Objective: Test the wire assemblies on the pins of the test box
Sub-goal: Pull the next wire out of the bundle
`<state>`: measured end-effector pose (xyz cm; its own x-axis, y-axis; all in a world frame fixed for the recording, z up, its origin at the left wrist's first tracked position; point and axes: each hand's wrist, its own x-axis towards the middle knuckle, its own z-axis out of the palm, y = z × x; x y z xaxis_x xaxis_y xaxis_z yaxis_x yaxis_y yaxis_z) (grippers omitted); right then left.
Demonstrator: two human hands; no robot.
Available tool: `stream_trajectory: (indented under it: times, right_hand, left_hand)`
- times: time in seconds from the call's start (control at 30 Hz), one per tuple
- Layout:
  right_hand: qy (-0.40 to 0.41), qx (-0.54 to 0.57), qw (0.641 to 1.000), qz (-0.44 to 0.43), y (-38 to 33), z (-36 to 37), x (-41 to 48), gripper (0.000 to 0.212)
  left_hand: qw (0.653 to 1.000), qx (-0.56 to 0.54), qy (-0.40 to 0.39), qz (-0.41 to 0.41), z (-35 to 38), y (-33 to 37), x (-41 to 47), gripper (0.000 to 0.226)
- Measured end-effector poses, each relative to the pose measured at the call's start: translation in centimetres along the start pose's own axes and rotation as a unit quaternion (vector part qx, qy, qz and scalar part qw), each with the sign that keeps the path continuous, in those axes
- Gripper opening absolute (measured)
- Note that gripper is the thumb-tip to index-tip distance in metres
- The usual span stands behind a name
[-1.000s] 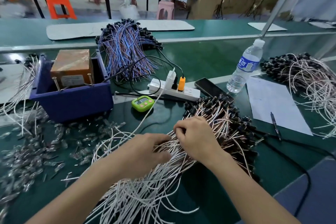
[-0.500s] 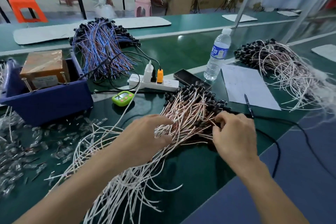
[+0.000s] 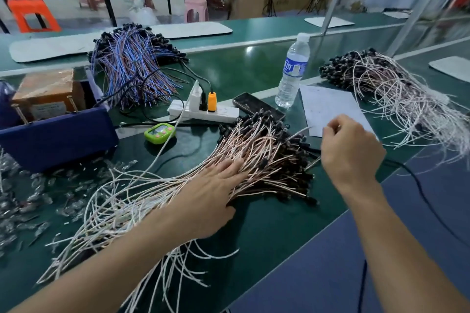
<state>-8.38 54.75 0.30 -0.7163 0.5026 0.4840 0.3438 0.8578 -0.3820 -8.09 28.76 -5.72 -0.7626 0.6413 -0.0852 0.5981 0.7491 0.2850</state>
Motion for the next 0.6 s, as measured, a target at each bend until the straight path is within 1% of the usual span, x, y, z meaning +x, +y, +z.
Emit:
stream_trajectory:
  times: [0.1,0.2,0.27,0.3,0.37,0.43,0.5,0.53,0.57,0.6]
  right_hand:
    - [0.048,0.035,0.998,-0.002,-1.0,-1.4,3.3,0.013]
    - [0.078,0.054,0.995,-0.006,-3.0,-2.7,6.0,0.011]
    - [0.091,0.058,0.994,-0.027,-4.9,-3.1,6.5,0.009]
    - [0.088,0.068,0.993,-0.046,-6.0,-3.1,6.4,0.009]
    - [0.046,0.087,0.989,-0.112,-8.2,-3.1,5.9,0.007]
    - [-0.03,0.083,0.979,-0.186,-10.1,-2.9,5.2,0.005]
    - [-0.102,0.083,0.963,-0.234,-11.6,-2.9,4.6,0.004]
    - [-0.136,0.096,0.954,-0.25,-12.2,-2.9,4.4,0.003]
    - [-0.164,0.114,0.944,-0.261,-12.7,-2.9,4.3,0.004]
    - [-0.181,0.132,0.937,-0.266,-13.1,-3.0,4.3,0.006]
  left_hand:
    - [1.0,-0.001,-0.01,0.008,-0.1,-0.3,0.3,0.088]
    - [1.0,-0.014,-0.012,0.016,-0.4,-0.6,0.5,0.084]
    - [0.999,-0.053,0.009,0.004,-0.7,-0.4,0.6,0.081]
    - [0.995,-0.092,0.038,-0.014,-1.1,-0.3,0.6,0.079]
    - [0.973,-0.188,0.121,-0.057,-2.5,0.1,1.0,0.081]
    - [0.946,-0.252,0.186,-0.081,-4.6,0.6,2.1,0.085]
    - [0.918,-0.319,0.217,-0.092,-7.0,1.2,3.8,0.087]
    - [0.899,-0.364,0.226,-0.096,-8.1,1.5,4.7,0.085]
    - [0.875,-0.414,0.232,-0.099,-9.1,1.8,5.5,0.078]
    - [0.848,-0.469,0.229,-0.097,-9.8,1.8,6.2,0.065]
